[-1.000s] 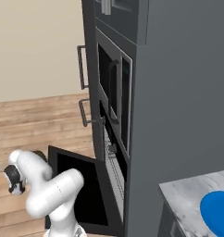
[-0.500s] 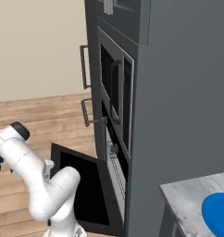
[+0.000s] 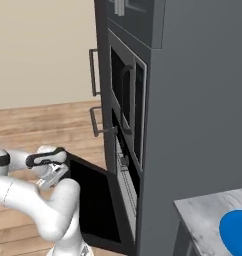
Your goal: Place the fish on the rack of the oven, and slide the rack back inside. Close the oven door.
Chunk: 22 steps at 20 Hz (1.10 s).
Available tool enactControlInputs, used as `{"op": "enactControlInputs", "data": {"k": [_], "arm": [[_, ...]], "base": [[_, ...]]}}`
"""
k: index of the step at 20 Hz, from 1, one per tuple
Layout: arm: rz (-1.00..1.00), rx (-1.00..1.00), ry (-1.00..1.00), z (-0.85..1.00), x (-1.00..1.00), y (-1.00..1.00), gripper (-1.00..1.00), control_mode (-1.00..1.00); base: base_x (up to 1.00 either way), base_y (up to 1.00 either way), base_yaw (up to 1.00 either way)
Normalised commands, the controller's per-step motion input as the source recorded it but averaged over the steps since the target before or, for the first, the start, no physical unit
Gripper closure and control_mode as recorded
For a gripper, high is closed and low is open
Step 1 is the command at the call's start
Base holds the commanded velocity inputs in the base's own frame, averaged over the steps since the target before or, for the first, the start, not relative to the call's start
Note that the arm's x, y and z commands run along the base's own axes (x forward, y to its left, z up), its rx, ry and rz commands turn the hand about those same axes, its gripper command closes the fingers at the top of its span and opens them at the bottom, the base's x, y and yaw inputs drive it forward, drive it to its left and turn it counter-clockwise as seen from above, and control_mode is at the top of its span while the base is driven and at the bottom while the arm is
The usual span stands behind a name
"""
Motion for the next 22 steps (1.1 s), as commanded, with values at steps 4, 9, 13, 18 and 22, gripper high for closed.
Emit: {"op": "enactControlInputs", "data": {"k": [4, 9, 13, 18, 22], "arm": [[-0.55, -0.93, -0.51, 0.0, -0.01, 0.0, -1.0, -1.0], [-0.58, -0.94, -0.53, 0.0, -0.06, 0.0, -1.0, -1.0], [-0.54, -0.85, -0.52, -0.05, 0.0, -0.01, -1.0, -1.0], [-0.51, -0.74, -0.42, -0.25, 0.01, -0.15, -1.0, -1.0], [-0.48, -0.67, -0.29, -0.39, 0.22, -0.34, -1.0, -1.0]], "base": [[0.0, 0.0, 0.0], [0.0, 0.0, 0.0], [0.0, 0.0, 0.0], [0.0, 0.0, 0.0], [0.0, 0.0, 0.0]]}}
